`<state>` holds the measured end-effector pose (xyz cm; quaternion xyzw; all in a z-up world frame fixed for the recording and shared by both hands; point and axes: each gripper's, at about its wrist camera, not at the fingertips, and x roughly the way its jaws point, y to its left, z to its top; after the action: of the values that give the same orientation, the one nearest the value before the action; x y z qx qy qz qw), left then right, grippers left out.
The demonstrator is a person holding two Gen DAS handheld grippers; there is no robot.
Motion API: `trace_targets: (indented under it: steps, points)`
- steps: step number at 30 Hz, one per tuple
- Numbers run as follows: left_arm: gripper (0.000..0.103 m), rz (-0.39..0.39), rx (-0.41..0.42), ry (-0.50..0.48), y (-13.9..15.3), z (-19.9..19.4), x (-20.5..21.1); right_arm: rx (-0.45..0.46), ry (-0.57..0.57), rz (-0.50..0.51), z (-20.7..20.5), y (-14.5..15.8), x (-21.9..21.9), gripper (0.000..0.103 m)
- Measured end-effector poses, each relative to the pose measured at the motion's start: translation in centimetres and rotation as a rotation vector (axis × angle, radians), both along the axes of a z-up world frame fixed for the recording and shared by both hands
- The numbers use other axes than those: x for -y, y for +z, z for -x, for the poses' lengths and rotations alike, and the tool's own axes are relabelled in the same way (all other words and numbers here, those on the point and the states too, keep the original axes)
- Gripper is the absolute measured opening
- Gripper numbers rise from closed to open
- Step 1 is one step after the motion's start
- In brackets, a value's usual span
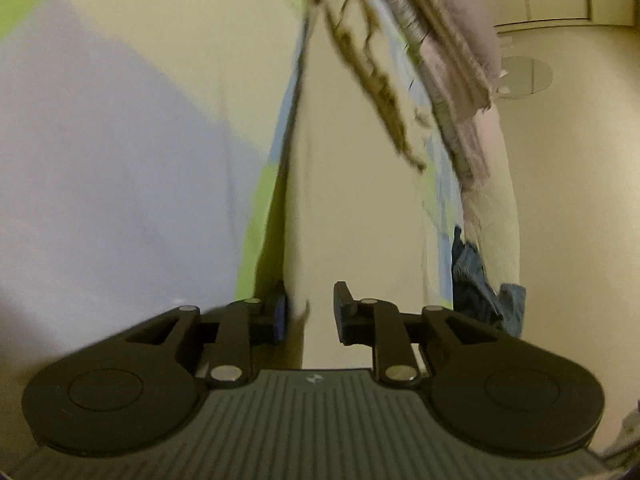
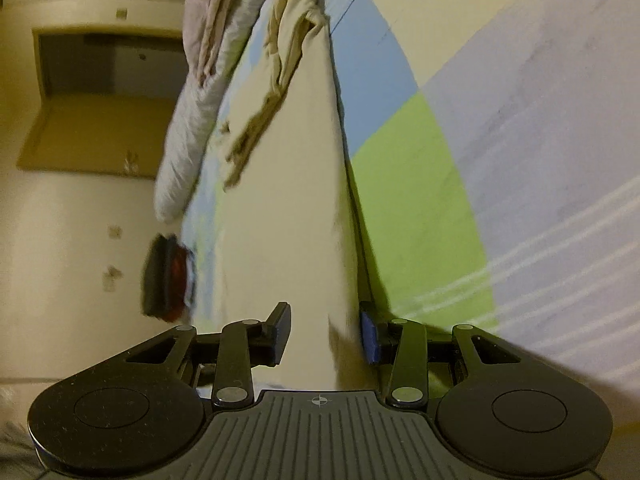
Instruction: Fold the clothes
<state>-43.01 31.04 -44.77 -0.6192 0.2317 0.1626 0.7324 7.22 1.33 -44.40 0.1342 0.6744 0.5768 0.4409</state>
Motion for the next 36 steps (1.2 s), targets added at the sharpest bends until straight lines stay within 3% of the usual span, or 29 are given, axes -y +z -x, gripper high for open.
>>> trace_targets:
  steps: [3, 9, 13, 14, 15, 16, 17, 19, 22, 26, 28, 36]
  points:
    - [0.017, -0.009, 0.016, -0.003, -0.4, -1.4, -1.5, 0.003, -0.019, -0.037, -0.3, -0.2, -2.2, 0.041]
    - [0.016, -0.045, 0.022, -0.103, -0.2, -1.5, -0.7, 0.045, 0.078, -0.067, 0.5, -0.2, -3.2, 0.041]
    - [0.016, -0.119, 0.018, -0.159, 0.4, -0.3, 2.2, 0.044, 0.121, -0.081, 1.4, 0.0, -1.4, 0.041]
    - [0.014, -0.156, 0.010, -0.162, 0.6, -0.3, 2.7, 0.049, 0.128, -0.084, 1.8, 0.1, -0.9, 0.039]
    - [0.005, -0.193, 0.003, -0.165, 0.9, -0.2, 3.1, 0.078, 0.122, -0.078, 2.2, 0.2, -0.8, 0.032]
    - [0.002, -0.205, -0.002, -0.153, 0.9, -0.2, 3.2, 0.112, 0.115, -0.071, 2.5, 0.3, -0.7, 0.009]
    - [0.002, -0.206, 0.003, -0.131, 0.9, -0.1, 3.1, 0.138, 0.093, -0.040, 2.7, 0.1, -0.7, 0.005]
    - [0.001, -0.220, 0.014, -0.079, 1.4, 0.3, 3.1, 0.142, 0.036, -0.022, 2.8, -0.3, -0.4, 0.005]
    - [0.001, -0.241, 0.046, -0.035, 2.8, 1.3, 3.2, 0.207, -0.016, -0.024, 3.8, 1.5, 0.4, 0.004]
    - [0.001, -0.305, 0.092, 0.010, 5.2, 3.4, 4.2, 0.210, -0.077, -0.086, 4.7, 4.4, 2.8, 0.004]
    - [0.001, -0.300, 0.126, 0.034, 5.9, 4.9, 5.1, 0.199, -0.101, -0.123, 5.5, 5.7, 4.0, 0.004]
    - [0.001, -0.318, 0.208, 0.067, 8.1, 12.5, 12.8, 0.190, -0.110, -0.189, 11.5, 9.2, 13.0, 0.004]
